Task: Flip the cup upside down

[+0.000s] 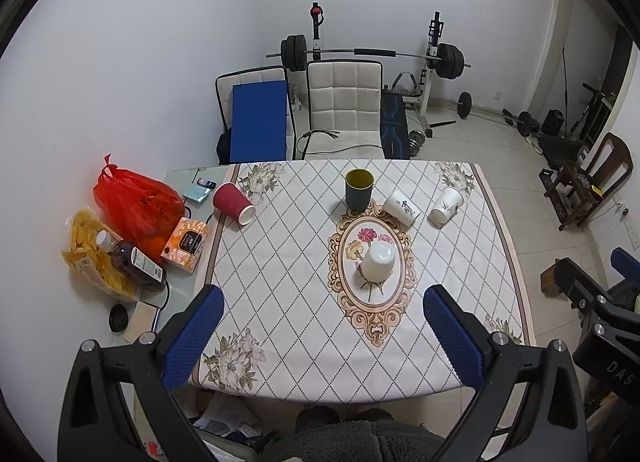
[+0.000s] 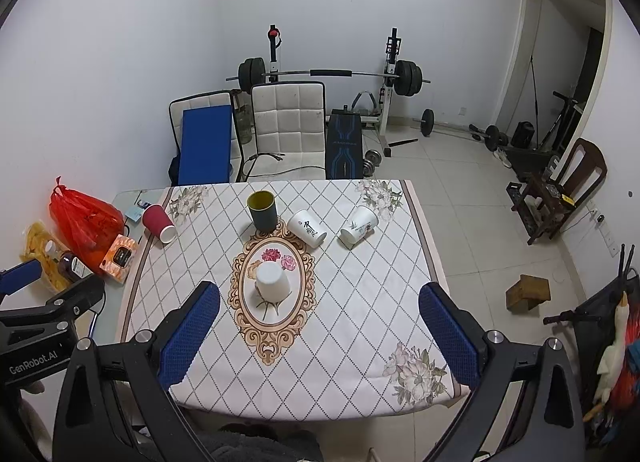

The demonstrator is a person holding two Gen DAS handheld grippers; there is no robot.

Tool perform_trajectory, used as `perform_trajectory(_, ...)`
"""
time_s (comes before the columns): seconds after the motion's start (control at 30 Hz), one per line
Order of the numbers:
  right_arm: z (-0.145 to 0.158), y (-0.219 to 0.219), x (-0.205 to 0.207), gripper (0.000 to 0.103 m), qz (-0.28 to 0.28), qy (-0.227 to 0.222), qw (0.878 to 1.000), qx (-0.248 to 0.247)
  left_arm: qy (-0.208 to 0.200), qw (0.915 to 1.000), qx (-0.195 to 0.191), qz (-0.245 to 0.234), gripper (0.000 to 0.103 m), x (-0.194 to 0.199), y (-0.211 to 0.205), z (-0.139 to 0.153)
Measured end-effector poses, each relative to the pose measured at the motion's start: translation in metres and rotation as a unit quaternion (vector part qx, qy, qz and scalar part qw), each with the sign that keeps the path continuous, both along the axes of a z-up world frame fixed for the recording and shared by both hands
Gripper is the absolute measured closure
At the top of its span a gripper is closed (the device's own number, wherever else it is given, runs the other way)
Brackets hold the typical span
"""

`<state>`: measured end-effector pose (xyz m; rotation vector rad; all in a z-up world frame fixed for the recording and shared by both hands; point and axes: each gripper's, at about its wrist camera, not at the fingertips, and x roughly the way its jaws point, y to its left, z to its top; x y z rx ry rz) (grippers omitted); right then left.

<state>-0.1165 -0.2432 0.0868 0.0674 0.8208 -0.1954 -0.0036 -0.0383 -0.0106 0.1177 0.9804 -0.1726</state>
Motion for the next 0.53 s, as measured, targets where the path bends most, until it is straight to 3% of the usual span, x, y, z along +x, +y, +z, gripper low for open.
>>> perform_trajectory(0.53, -0.0054, -0.0008, -0.0052, 0.001, 0.002, 0.002, 1.000, 0.002, 0.000, 1.0000, -0.003, 0.001, 0.001, -0.0032, -0.0005, 0.0014)
